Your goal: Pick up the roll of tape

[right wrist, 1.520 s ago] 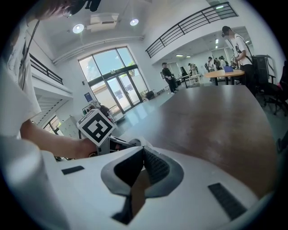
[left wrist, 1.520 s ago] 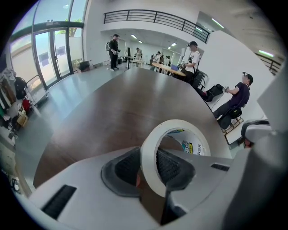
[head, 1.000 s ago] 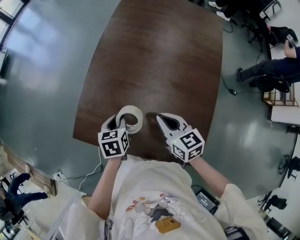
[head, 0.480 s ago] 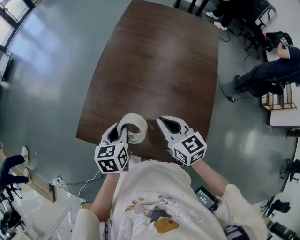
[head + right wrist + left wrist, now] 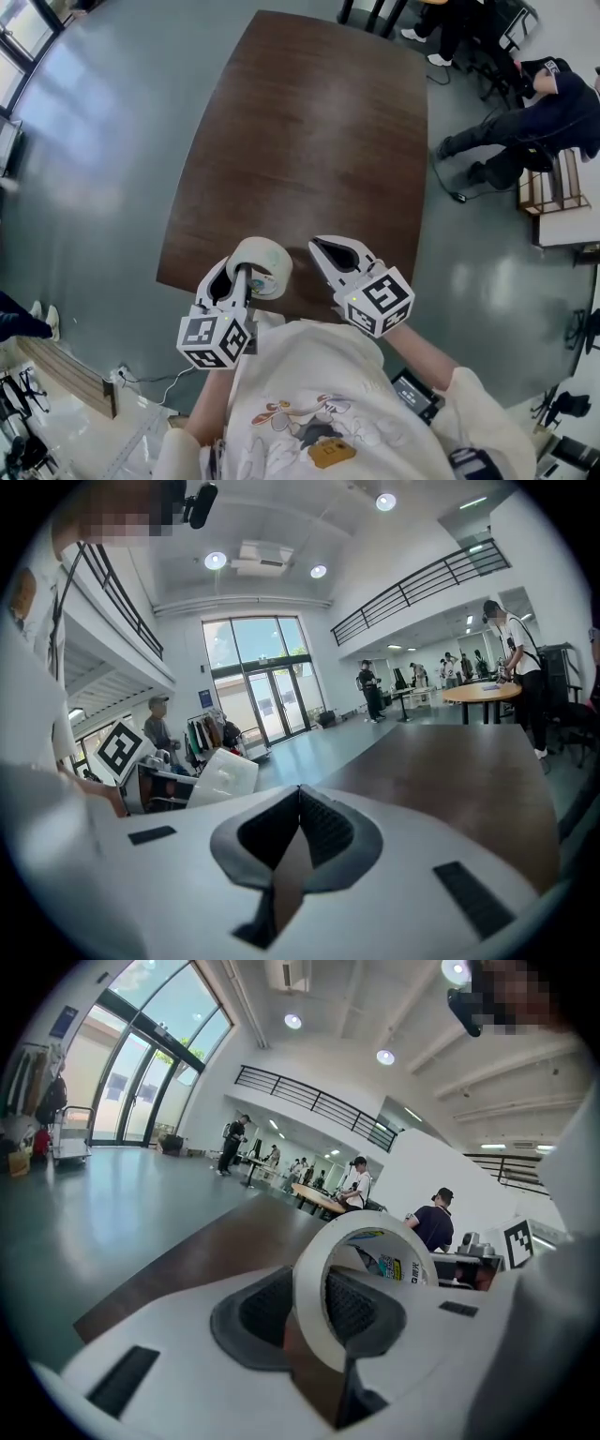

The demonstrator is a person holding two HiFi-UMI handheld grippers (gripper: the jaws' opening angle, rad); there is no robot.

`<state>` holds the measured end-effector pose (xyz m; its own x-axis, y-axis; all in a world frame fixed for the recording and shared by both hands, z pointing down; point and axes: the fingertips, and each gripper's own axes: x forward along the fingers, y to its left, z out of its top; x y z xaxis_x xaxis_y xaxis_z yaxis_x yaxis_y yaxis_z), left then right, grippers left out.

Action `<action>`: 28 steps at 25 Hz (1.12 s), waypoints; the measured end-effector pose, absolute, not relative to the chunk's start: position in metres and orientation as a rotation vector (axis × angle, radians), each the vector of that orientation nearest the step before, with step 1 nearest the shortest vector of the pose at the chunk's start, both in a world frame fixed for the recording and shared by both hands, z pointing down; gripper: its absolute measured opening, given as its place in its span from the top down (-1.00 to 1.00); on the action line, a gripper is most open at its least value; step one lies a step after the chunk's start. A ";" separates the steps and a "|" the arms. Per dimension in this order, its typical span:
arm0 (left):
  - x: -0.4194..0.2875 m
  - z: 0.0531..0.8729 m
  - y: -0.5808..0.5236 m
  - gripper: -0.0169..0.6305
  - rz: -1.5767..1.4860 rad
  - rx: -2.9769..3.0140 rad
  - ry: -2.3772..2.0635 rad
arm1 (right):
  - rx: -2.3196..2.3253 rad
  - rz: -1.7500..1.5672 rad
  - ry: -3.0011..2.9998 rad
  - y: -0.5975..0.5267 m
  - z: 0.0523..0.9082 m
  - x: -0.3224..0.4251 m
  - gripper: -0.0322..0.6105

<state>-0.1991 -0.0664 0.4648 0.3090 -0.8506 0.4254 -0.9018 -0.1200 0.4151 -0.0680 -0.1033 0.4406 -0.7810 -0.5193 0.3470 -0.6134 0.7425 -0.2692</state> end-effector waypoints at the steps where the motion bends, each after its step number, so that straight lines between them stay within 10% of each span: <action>1: -0.199 0.458 -0.065 0.66 0.098 1.992 -1.552 | 0.891 0.556 -2.705 -0.101 0.437 -0.069 0.88; 28: -0.183 0.409 -0.043 0.66 0.041 2.123 -1.524 | 0.970 0.493 -2.736 -0.080 0.397 -0.056 0.88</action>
<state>-0.1831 -0.0434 0.4088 0.3662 -0.8747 0.3174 -0.8905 -0.2304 0.3924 -0.0556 -0.0802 0.3967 -0.7655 -0.5738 0.2912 -0.6393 0.7294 -0.2434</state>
